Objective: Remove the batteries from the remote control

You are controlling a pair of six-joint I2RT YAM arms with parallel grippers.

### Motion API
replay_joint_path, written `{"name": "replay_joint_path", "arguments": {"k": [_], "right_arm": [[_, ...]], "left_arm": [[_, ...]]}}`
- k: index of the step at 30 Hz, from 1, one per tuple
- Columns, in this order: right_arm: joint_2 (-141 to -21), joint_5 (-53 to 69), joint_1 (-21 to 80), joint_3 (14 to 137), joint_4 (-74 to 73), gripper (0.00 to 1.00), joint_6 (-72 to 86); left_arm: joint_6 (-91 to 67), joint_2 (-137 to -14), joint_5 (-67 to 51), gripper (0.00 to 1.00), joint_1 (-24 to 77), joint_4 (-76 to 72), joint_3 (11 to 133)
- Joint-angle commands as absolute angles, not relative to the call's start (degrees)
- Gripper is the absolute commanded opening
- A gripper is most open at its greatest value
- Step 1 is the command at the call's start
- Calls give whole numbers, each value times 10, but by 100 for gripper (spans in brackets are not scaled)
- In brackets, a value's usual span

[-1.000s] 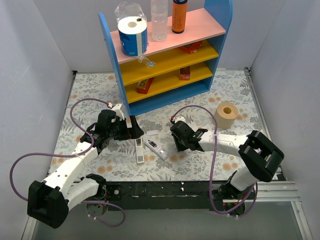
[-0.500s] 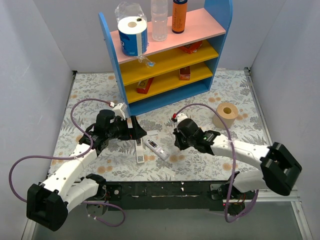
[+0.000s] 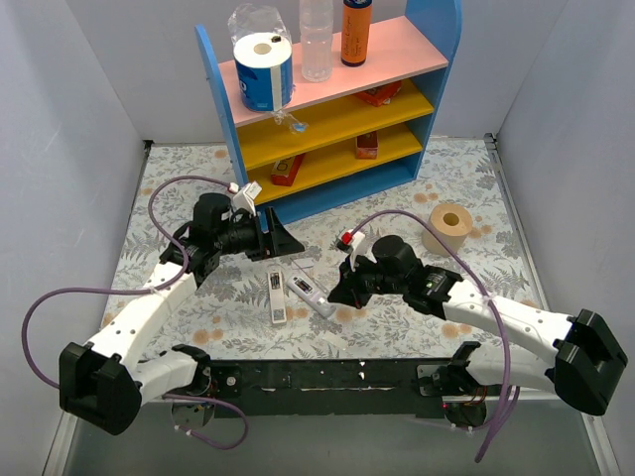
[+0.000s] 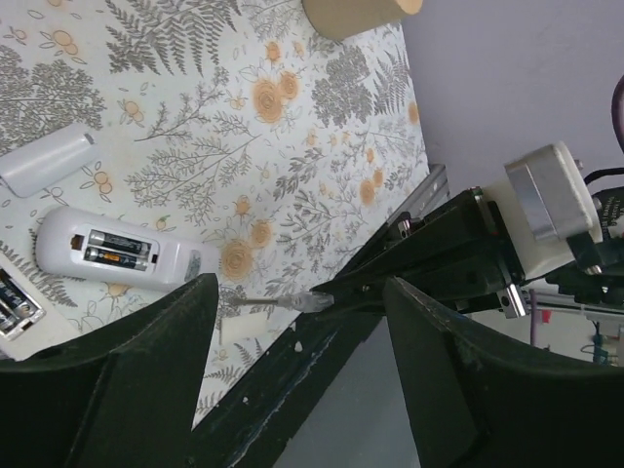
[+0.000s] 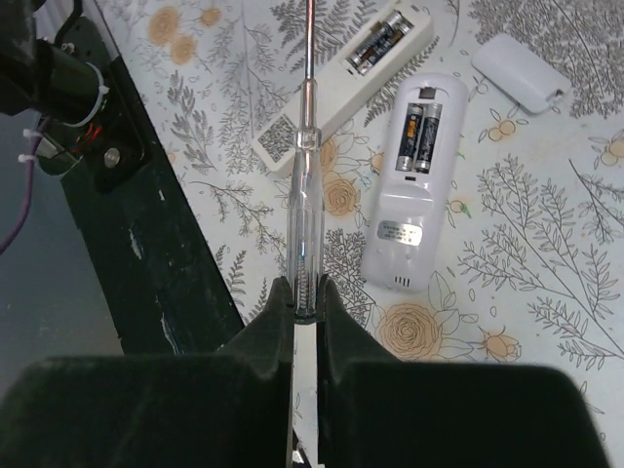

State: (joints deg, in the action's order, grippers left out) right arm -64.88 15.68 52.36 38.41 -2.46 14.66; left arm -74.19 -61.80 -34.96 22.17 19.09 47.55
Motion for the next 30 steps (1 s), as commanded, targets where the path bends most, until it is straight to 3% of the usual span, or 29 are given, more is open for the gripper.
{"name": "replay_joint_path", "arguments": {"k": [1,7,12,30], "right_arm": [[-614,213,524,385,18,1,93],[-592,166,524,381,28,1,81],[-603,171,525,399,33,1,91],[-675,91,543,492,-47,1,69]], "left_arm": [[-745,-640,-405,67,220,228,514],[-707,-647,-355,72,219,314,555],[-802,-600,-360,75,220,260,507],[-1015,-630,-332,53,219,143,428]]}}
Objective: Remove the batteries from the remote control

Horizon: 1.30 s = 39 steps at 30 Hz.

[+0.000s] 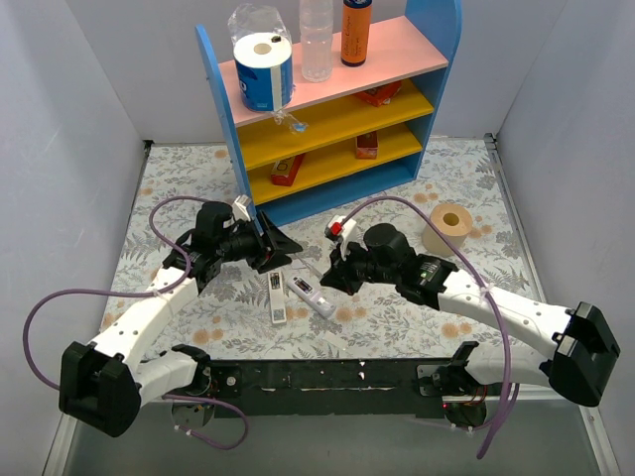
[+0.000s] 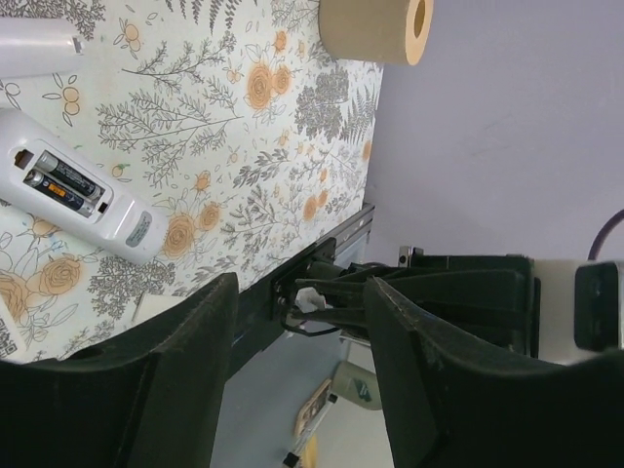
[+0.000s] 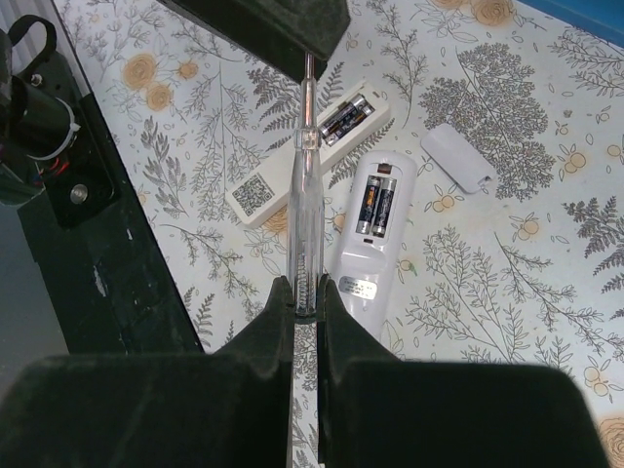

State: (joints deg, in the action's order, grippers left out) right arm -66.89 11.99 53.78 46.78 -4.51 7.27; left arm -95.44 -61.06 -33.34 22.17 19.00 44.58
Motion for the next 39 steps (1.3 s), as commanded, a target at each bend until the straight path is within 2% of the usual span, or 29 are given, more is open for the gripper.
{"name": "replay_joint_path", "arguments": {"k": [1,2,5,6,8,30,31,34,36,37,39], "right_arm": [[-680,91,543,499,-47,1,75],[-685,94,543,504,-50,1,75],[-710,88,543,514,-54,1,86],[-721,76,544,516,-52,1,89],[-728,69,544,516,-42,1,93],[-653,76,543,450,-5,1,82],[-652,72,543,450,-6,20,86],[-647,67,543,450,-7,58,130],[-631,61,543,435,11,66,207],[-622,62,543,423,25,75,233],[-585,49,543,375,95,81,319]], "left_arm": [[-1021,-632,-332,51,219,136,425],[-1032,-634,-333,48,220,130,420],[-1041,-631,-331,26,219,116,410],[-1045,-635,-330,13,220,120,409],[-1041,-642,-324,0,220,133,410],[-1076,-620,-306,0,220,105,417],[-1076,-616,-302,0,219,106,417],[-1079,-608,-291,0,220,116,422],[-1092,-601,-285,0,220,109,421],[-1106,-590,-278,0,220,106,418],[-1117,-582,-266,0,219,100,418]]}}
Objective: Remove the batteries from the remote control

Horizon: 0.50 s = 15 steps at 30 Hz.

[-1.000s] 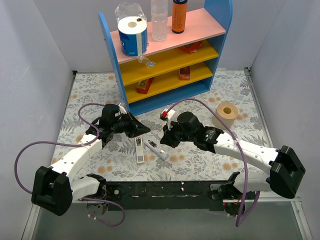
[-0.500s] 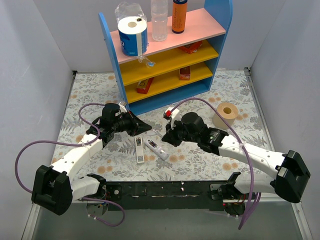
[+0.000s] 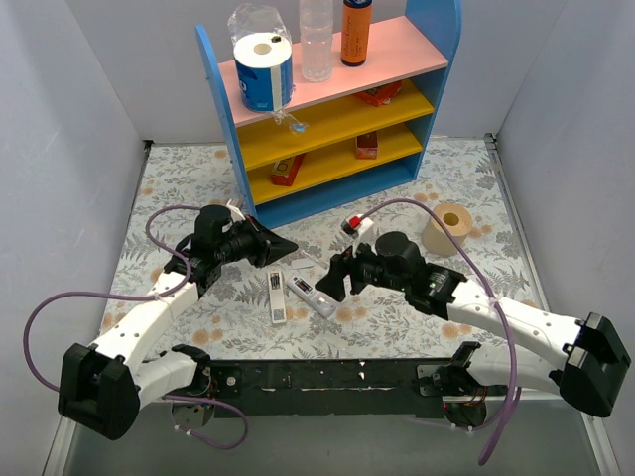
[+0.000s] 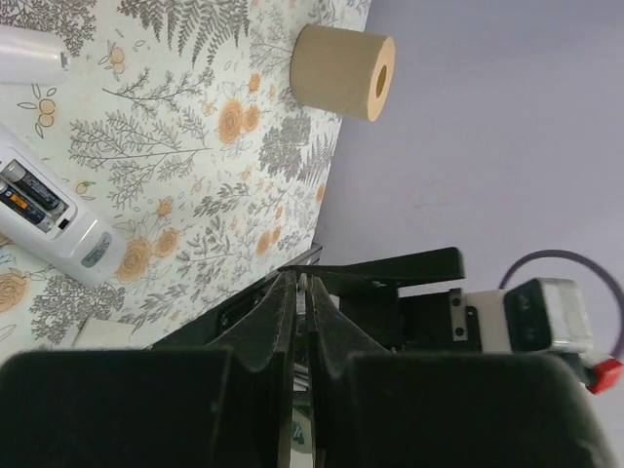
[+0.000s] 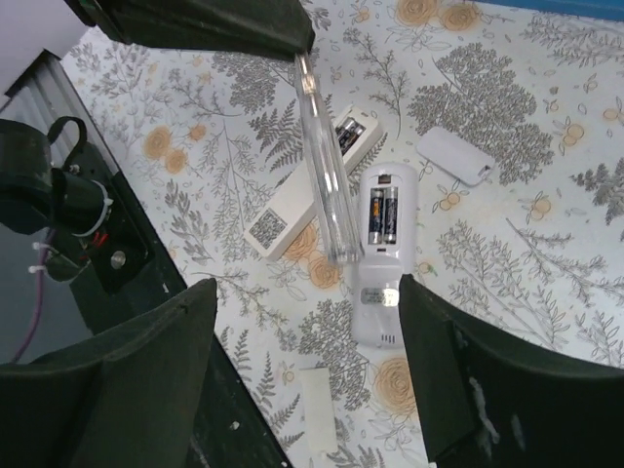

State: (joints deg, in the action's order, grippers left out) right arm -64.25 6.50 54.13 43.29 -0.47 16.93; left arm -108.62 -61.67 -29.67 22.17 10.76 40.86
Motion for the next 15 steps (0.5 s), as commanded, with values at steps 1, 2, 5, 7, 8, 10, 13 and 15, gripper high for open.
{"name": "replay_joint_path", "arguments": {"k": [1,2,5,7,8,10,13,15], "right_arm": [[-571,46,543,354,132,86,347],[-541,33,543,334,199,87,372],[-506,3,543,266,286,84,453],[-505,3,543,250,343,81,479],[-510,4,543,250,360,81,480],[-514,4,543,257,381,81,480],[-527,3,543,265,400,81,490],[-533,-21,543,268,410,81,498]], "left_arm": [[-1129,-574,-259,0,220,98,417],[-1136,-570,-258,0,219,98,415],[-1164,-556,-263,0,220,84,407],[-1179,-549,-272,0,220,70,403],[-1192,-548,-279,0,219,68,398],[-1202,-546,-286,0,220,61,396],[-1221,-538,-292,0,220,47,388],[-1226,-534,-296,0,220,46,388]]}}
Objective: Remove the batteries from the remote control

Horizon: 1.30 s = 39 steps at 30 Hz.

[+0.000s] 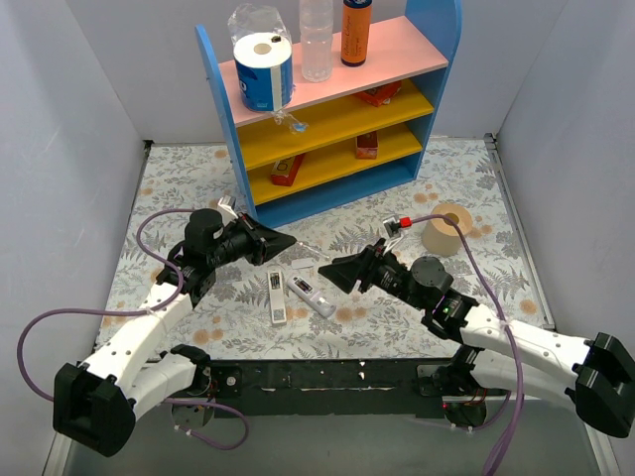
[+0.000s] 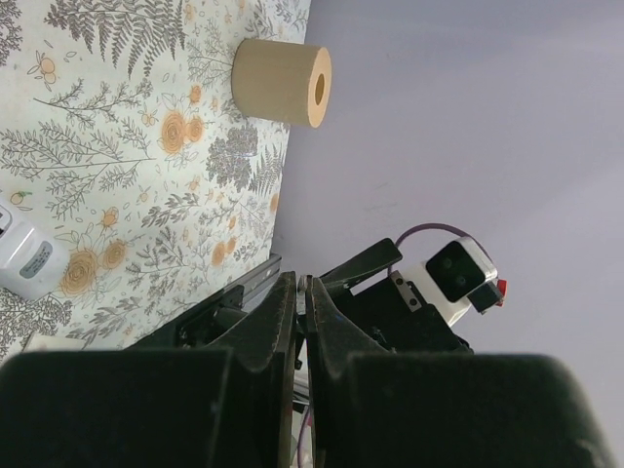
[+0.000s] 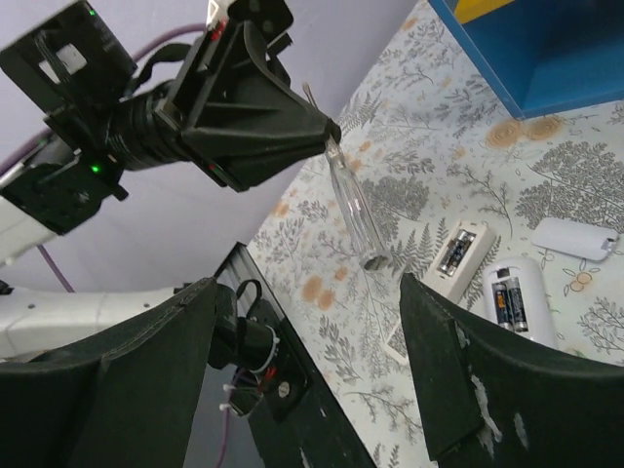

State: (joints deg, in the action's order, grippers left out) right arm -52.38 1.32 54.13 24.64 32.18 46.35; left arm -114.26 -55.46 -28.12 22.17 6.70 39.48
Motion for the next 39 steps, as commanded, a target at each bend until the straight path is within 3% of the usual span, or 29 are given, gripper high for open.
{"name": "replay_joint_path", "arguments": {"k": [1,8,13,34,39], "right_arm": [[-541,-26,543,270,410,81,503],[-583,-56,543,289,403,81,538],[-611,-29,546,296,449,72,545],[-642,-11,555,291,456,56,570],[-641,-15,559,286,450,57,574]], "left_arm": [[-1226,-532,-297,0,220,46,388],[-1242,-501,-294,0,219,40,365],[-1241,-502,-298,0,219,40,360],[-1257,-485,-282,0,220,26,340],[-1259,-483,-281,0,220,24,339]]}}
